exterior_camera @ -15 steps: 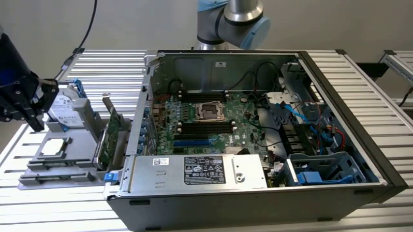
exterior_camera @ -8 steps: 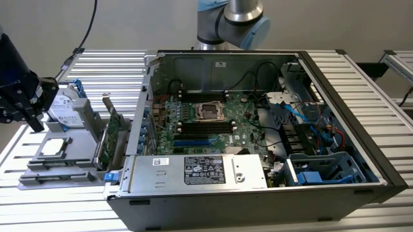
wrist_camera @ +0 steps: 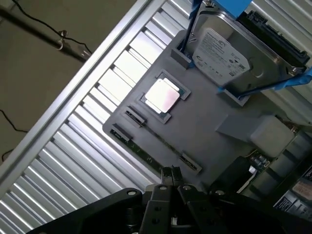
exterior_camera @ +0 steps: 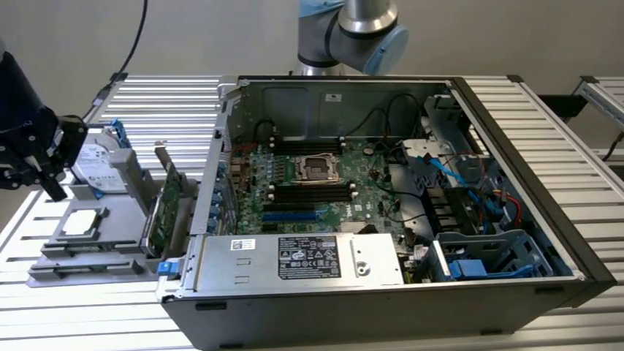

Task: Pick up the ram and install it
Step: 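Pick up the ram and move it above insertion slot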

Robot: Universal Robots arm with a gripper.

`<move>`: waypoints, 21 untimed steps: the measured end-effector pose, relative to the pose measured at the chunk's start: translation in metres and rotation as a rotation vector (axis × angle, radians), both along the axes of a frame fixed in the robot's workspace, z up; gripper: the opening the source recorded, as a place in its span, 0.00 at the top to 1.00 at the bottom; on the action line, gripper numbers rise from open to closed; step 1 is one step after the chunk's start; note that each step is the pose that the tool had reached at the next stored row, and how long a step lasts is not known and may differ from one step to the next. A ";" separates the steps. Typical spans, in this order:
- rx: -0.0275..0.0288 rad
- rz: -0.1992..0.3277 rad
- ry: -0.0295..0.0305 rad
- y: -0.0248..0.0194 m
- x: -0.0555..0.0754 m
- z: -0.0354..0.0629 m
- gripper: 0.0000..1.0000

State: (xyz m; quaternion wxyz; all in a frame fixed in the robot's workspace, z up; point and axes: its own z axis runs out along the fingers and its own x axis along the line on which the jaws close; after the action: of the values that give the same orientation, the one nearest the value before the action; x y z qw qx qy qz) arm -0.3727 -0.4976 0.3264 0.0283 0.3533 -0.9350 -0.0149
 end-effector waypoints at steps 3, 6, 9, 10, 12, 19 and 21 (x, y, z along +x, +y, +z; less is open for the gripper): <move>0.0000 0.054 0.0000 0.0000 0.000 -0.0005 0.89; 0.0000 0.109 0.0000 0.0000 0.000 -0.0011 0.89; 0.0000 0.163 0.0000 0.0000 0.000 -0.0018 0.89; 0.0000 0.181 0.0000 0.0000 0.000 -0.0020 0.89; 0.0001 0.217 -0.0001 0.0000 0.000 -0.0024 0.89; 0.0000 0.344 0.0000 0.0000 0.000 -0.0039 0.89; 0.0000 0.382 -0.0001 0.0000 0.000 -0.0045 0.89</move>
State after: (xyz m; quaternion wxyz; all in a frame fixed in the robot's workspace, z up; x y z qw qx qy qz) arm -0.3727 -0.4976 0.3219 0.0306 0.5243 -0.8509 -0.0093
